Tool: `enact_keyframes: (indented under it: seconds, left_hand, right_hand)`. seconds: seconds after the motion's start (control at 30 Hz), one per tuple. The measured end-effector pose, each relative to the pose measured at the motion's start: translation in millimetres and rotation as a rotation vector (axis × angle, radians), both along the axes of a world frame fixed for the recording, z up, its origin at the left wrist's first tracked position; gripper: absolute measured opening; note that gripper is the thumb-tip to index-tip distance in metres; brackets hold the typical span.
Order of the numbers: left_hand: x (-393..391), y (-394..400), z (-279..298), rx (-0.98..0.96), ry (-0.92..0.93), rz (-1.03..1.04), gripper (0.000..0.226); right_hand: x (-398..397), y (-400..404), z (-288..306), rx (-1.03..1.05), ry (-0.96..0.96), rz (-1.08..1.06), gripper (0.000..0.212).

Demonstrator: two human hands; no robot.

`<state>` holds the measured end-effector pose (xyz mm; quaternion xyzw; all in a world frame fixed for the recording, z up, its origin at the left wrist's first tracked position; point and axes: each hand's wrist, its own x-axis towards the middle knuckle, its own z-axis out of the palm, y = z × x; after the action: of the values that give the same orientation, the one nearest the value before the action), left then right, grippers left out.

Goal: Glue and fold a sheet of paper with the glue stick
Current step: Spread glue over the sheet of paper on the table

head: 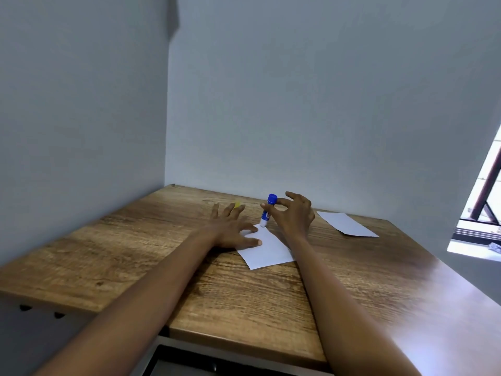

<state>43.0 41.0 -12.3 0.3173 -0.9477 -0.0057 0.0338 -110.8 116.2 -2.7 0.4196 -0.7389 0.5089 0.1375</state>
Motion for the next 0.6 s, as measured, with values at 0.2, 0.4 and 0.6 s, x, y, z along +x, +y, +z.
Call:
enact_keyframes:
  seconds: [0.2,0.4,0.6]
  left_hand:
    - [-0.1,-1.1,-0.7,0.015,0.017,0.011,0.068]
    - [2.4,-0.7,0.4,0.004,0.042,0.044,0.065]
    - [7.6,-0.8,3.1,-0.01,0.025,0.146,0.068]
  right_hand:
    - [2.6,-2.3,-1.5,0.035,0.042,0.023,0.044]
    - [1.2,2.3,-1.2,0.041,0.006,0.02,0.043]
    - [2.2,3.2,-0.7,0.059,-0.011,0.043,0.045]
